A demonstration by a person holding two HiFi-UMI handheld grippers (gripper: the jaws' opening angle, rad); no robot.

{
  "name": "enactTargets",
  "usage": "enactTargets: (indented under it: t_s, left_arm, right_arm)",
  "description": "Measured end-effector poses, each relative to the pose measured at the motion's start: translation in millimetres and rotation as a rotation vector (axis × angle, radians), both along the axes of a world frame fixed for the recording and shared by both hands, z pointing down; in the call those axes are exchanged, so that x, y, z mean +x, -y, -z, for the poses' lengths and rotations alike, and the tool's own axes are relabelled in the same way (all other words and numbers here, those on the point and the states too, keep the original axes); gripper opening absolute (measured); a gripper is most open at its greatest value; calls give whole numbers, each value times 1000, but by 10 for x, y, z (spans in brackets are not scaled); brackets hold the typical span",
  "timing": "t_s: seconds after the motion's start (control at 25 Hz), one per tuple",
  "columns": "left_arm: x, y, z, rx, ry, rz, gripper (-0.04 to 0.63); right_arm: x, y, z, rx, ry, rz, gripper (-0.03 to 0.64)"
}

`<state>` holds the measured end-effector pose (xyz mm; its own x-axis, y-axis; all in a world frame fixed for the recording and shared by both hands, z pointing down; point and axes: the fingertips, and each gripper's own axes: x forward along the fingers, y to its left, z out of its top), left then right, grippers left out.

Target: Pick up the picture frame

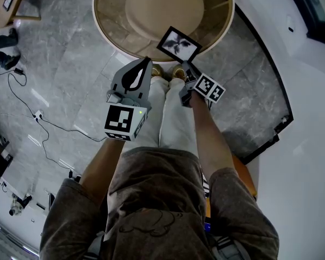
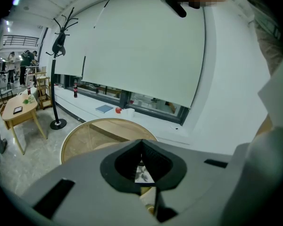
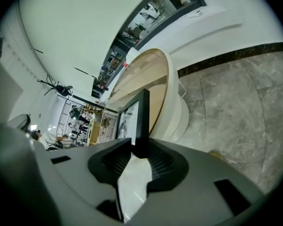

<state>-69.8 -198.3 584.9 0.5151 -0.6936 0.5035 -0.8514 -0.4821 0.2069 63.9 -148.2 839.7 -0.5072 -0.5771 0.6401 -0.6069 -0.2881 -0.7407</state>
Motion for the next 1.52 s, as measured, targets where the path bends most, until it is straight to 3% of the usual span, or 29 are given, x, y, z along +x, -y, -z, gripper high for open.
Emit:
enactTargets:
  t_s: [0.32, 0.76, 1.08, 1.52]
  left_arm:
    - [86, 4, 103, 8, -12, 6, 18]
    - [31, 65, 205, -3, -12, 28, 18]
    - [-48, 67, 292, -12, 4, 44, 18]
    - [-183, 252, 1095, 55, -12, 82, 18]
  right_arm:
    - [-3, 80, 360, 59, 4, 39, 89]
    - [-11, 257, 711, 111, -190, 187, 81]
    - [69, 471, 1148, 247, -397, 332, 79]
    - [150, 797, 2557, 492, -525, 401, 78]
